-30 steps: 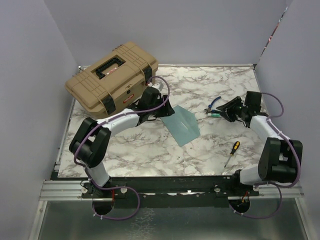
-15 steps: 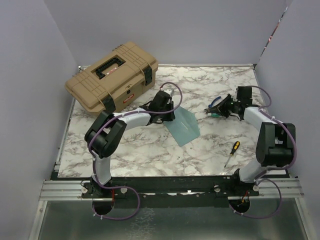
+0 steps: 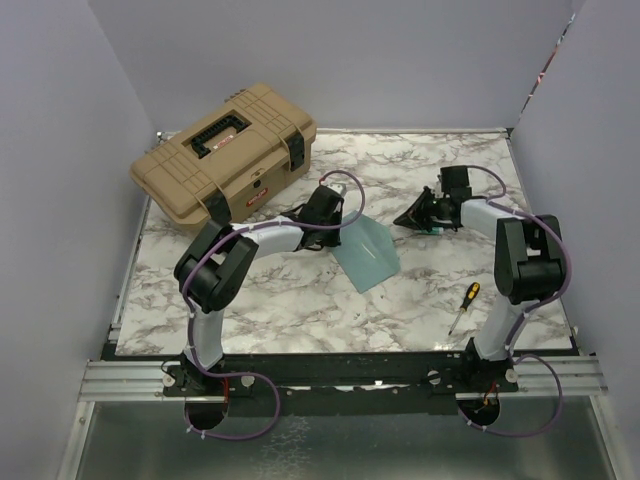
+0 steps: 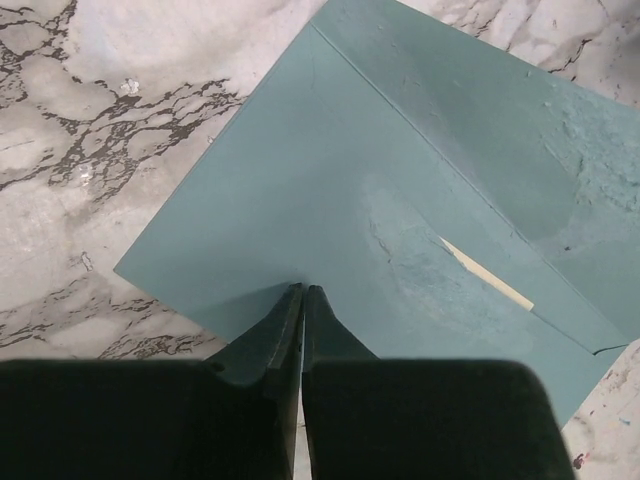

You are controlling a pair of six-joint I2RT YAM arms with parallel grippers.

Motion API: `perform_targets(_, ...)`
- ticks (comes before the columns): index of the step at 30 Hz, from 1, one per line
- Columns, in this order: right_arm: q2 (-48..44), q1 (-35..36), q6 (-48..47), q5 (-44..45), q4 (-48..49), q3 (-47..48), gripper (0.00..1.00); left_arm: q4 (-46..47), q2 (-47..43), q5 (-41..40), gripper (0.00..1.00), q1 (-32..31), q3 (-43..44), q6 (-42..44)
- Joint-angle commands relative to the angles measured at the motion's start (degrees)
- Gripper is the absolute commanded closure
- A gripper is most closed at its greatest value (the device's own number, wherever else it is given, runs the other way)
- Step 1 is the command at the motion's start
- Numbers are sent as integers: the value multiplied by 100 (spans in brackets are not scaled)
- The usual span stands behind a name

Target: Place the letter into the envelope and seal it

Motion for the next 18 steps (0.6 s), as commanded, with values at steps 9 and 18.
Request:
perform_targets(9, 428, 289, -208, -63, -749, 350, 99, -425, 272, -252, 98, -12, 80, 235)
perform_targets(18, 257, 324, -246, -1899, 119, -268, 100, -466, 325, -216, 98, -12, 127, 191)
